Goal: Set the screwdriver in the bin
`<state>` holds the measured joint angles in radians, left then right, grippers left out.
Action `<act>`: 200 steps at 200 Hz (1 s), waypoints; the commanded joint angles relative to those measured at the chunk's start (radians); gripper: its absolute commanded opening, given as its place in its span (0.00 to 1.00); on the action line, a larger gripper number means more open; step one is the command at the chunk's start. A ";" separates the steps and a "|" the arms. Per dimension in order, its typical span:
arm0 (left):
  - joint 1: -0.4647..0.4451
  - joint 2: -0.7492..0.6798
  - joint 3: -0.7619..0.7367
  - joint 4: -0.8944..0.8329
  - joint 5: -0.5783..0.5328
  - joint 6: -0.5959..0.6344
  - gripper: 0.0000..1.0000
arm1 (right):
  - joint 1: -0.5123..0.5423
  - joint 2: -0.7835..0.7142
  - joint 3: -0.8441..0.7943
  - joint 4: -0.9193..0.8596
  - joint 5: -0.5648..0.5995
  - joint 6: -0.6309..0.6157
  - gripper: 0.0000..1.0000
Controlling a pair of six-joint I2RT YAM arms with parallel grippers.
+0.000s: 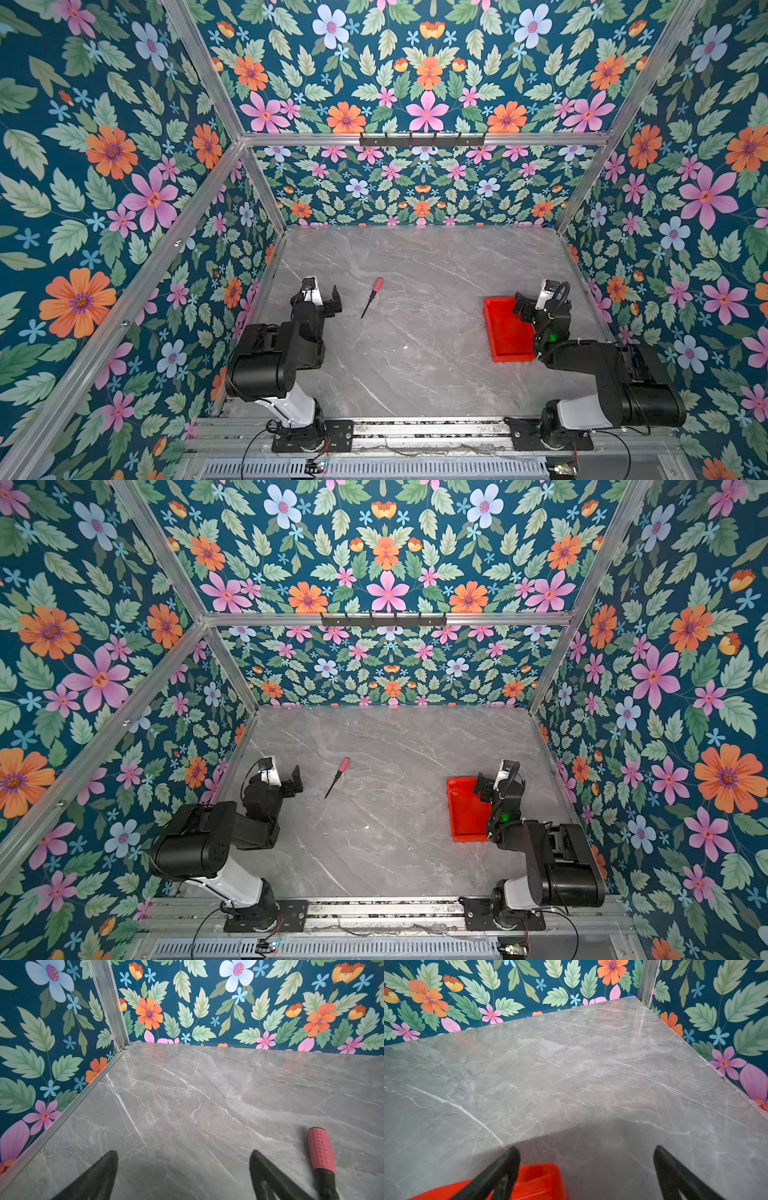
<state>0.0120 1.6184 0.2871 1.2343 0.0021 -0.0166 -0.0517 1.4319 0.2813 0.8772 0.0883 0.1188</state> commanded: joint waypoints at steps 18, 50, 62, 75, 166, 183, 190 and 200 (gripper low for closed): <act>0.000 -0.001 0.001 0.015 0.004 0.013 1.00 | 0.000 -0.001 0.004 0.036 0.002 -0.005 0.99; 0.000 -0.001 0.001 0.016 0.005 0.014 1.00 | 0.000 -0.001 0.004 0.036 0.002 -0.005 0.99; 0.000 -0.001 0.001 0.016 0.004 0.012 1.00 | 0.000 -0.001 0.004 0.036 0.002 -0.005 0.99; -0.001 -0.001 0.001 0.016 0.004 0.014 1.00 | 0.000 -0.001 0.004 0.035 0.002 -0.005 0.99; 0.000 -0.010 -0.003 0.015 0.000 0.010 1.00 | 0.000 -0.003 0.003 0.040 -0.002 -0.007 0.99; 0.000 -0.057 0.011 -0.050 -0.011 0.009 1.00 | 0.000 -0.030 0.018 -0.010 -0.016 -0.012 0.99; -0.001 -0.080 0.018 -0.083 -0.007 0.009 1.00 | 0.000 -0.041 0.024 -0.032 -0.023 -0.014 0.99; -0.002 -0.116 0.026 -0.129 0.006 0.016 1.00 | 0.000 -0.066 0.030 -0.063 -0.029 -0.018 0.99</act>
<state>0.0120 1.5608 0.2943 1.1885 0.0013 -0.0170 -0.0517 1.4033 0.2939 0.8539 0.0811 0.1184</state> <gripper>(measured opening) 0.998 0.993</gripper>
